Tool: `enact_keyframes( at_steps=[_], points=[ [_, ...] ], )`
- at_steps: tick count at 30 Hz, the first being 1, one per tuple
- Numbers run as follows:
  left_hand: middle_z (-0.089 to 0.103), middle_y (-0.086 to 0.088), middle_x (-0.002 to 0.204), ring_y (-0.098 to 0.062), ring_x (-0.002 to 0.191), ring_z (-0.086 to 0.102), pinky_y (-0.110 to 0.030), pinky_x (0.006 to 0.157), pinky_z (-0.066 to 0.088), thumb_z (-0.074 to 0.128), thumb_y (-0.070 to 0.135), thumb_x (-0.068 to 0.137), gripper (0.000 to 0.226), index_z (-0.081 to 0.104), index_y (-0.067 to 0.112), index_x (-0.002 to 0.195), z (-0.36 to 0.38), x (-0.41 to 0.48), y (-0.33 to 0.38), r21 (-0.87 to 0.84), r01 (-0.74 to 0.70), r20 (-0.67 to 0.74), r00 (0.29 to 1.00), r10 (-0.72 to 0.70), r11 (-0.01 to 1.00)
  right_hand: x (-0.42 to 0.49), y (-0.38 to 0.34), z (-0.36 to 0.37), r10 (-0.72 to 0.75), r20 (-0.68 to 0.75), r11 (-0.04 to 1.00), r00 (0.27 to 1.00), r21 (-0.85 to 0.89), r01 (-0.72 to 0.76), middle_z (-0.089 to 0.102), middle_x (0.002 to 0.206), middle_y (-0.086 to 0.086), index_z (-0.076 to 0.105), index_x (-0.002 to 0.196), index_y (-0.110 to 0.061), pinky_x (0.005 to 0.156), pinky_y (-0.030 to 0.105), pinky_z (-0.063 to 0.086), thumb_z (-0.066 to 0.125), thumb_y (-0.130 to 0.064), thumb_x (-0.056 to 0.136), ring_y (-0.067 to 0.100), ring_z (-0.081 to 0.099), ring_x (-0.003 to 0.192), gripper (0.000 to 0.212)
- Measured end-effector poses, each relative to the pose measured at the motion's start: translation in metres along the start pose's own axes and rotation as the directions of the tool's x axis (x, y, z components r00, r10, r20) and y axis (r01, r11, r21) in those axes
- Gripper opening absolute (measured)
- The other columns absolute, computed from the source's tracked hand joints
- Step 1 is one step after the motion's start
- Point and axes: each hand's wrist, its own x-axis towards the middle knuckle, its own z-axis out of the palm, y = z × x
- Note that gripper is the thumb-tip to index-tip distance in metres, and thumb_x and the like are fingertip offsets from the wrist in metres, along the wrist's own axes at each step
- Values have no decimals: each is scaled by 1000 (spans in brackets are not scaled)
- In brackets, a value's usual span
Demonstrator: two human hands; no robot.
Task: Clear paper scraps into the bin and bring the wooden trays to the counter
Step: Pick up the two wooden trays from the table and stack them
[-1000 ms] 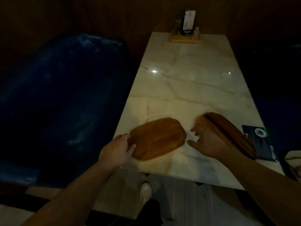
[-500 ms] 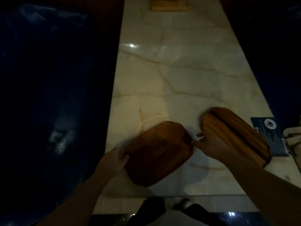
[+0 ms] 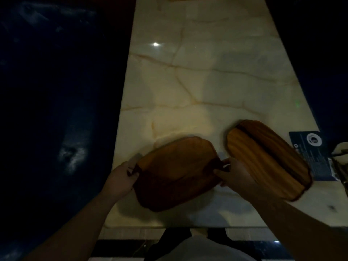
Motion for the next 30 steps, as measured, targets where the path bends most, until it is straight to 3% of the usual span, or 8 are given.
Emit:
enact_keyframes(
  at_steps=[2, 5, 9, 13, 16, 19, 24, 30],
  points=[
    [61, -10, 101, -30, 88, 62, -49, 78, 54, 60, 22, 88, 19, 55, 18, 106, 2, 1, 21, -6, -9, -20, 1000, 9, 1000, -6, 10, -16, -19, 2, 997, 1000, 79, 19, 68, 96, 14, 54, 114, -12, 58, 33, 60, 72, -18, 85, 23, 72, 69, 35],
    [59, -7, 102, -30, 94, 59, -43, 83, 51, 62, 16, 87, 28, 57, 13, 114, 19, 4, 61, 14, -85, -48, 995, 86, 996, -17, 30, -50, -61, 0, 984, 998, 166, 60, 66, 106, 9, 54, 116, -18, 58, 28, 58, 71, -23, 85, 21, 72, 77, 36],
    [61, 8, 86, -18, 81, 57, -28, 68, 45, 61, 5, 83, 24, 64, 19, 101, 47, 14, 122, 8, -208, -73, 975, 208, 978, -28, 49, -91, -59, -76, 951, 995, 298, 79, 62, 109, 3, 52, 108, -30, 58, 29, 59, 75, -25, 81, 25, 70, 86, 36],
    [65, -8, 96, -22, 88, 60, -30, 77, 44, 62, -1, 80, 31, 65, 8, 109, 79, 32, 180, 31, -276, -64, 959, 277, 961, -36, 69, -129, 8, -158, 936, 987, 349, 48, 64, 100, 5, 56, 98, -23, 51, 30, 58, 75, -22, 81, 20, 70, 79, 26],
    [66, -2, 87, -17, 80, 60, -25, 69, 39, 62, 0, 78, 26, 69, 12, 100, 106, 47, 224, 37, -356, 10, 935, 356, 934, -43, 89, -157, -4, -191, 931, 982, 358, 73, 69, 100, 8, 60, 100, -20, 56, 30, 59, 74, -22, 82, 18, 71, 77, 23],
    [68, -4, 94, -18, 85, 61, -26, 72, 42, 63, 3, 77, 26, 68, 13, 101, 130, 63, 260, 72, -384, 54, 923, 380, 921, -49, 107, -173, 0, -162, 895, 987, 440, 73, 71, 99, 1, 61, 110, -26, 61, 32, 61, 75, -25, 81, 17, 73, 79, 32],
    [68, -12, 107, -27, 97, 62, -36, 85, 50, 65, 11, 78, 31, 64, 11, 108, 165, 83, 299, 168, -441, 126, 897, 425, 882, -53, 132, -184, 119, -161, 930, 980, 363, -54, 76, 79, 4, 65, 100, -14, 55, 29, 59, 74, -31, 83, 19, 74, 67, 26],
    [66, -13, 112, -28, 99, 61, -34, 86, 49, 67, 16, 78, 34, 63, 15, 112, 195, 99, 315, 262, -415, 154, 909, 386, 871, -50, 145, -186, 163, -106, 960, 981, 247, -133, 76, 70, -2, 70, 85, -13, 56, 30, 57, 72, -33, 84, 15, 73, 63, 20]
  ],
)
